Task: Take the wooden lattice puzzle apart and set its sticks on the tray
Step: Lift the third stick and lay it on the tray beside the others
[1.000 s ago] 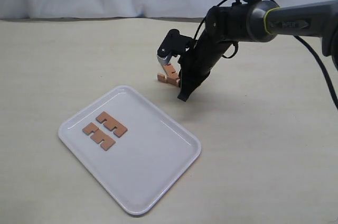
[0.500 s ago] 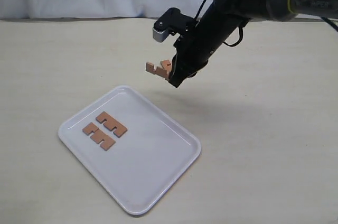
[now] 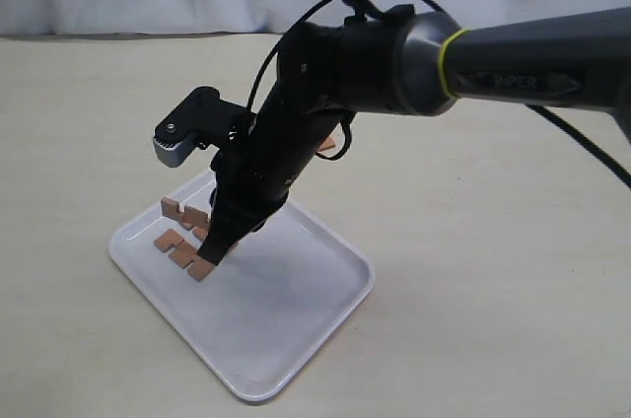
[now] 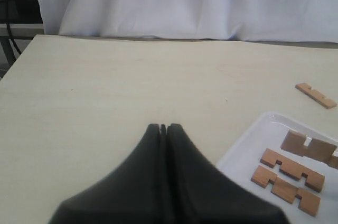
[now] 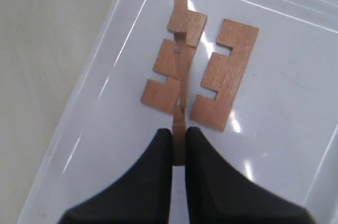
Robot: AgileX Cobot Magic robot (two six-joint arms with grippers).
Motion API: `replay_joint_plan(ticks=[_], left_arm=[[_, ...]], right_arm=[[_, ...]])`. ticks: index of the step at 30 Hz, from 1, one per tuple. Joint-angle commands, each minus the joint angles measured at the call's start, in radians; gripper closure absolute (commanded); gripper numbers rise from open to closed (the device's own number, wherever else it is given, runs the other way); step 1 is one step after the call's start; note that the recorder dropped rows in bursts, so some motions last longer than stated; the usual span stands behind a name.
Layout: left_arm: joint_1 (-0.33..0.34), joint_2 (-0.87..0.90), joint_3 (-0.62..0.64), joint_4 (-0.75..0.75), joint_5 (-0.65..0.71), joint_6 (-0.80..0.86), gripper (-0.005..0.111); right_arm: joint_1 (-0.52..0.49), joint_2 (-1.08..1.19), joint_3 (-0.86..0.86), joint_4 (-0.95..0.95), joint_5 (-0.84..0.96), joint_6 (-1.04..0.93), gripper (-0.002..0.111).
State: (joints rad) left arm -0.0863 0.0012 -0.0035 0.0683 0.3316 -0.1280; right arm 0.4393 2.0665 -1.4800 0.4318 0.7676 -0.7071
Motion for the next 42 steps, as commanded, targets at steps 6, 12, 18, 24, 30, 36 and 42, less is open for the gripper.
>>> replay_joint_plan(ticks=[6,12,18,24,30,36,42], left_arm=[[-0.008,-0.001,0.004,0.001,-0.007,-0.004,0.107],[-0.008,-0.001,0.004,0.001,-0.007,-0.004,0.107],[-0.008,-0.001,0.004,0.001,-0.007,-0.004,0.107],[-0.008,-0.001,0.004,0.001,-0.007,-0.004,0.107],[-0.008,-0.001,0.004,0.001,-0.007,-0.004,0.107],[-0.008,-0.001,0.004,-0.001,-0.009,-0.004,0.107],[-0.008,-0.001,0.004,-0.001,-0.009,-0.004,0.107]], right_arm=[[0.016,0.003,0.01,0.001,-0.054,0.25,0.104],[0.038,0.026,0.01,0.053,-0.01,0.259,0.104],[0.052,0.058,0.01,0.053,-0.028,0.259,0.103],[0.052,0.058,0.008,0.051,-0.048,0.281,0.083],[0.052,0.056,-0.036,0.026,0.013,0.276,0.058],[0.052,0.006,-0.111,-0.07,0.089,0.313,0.058],[0.05,-0.052,-0.13,-0.277,0.074,0.471,0.058]])
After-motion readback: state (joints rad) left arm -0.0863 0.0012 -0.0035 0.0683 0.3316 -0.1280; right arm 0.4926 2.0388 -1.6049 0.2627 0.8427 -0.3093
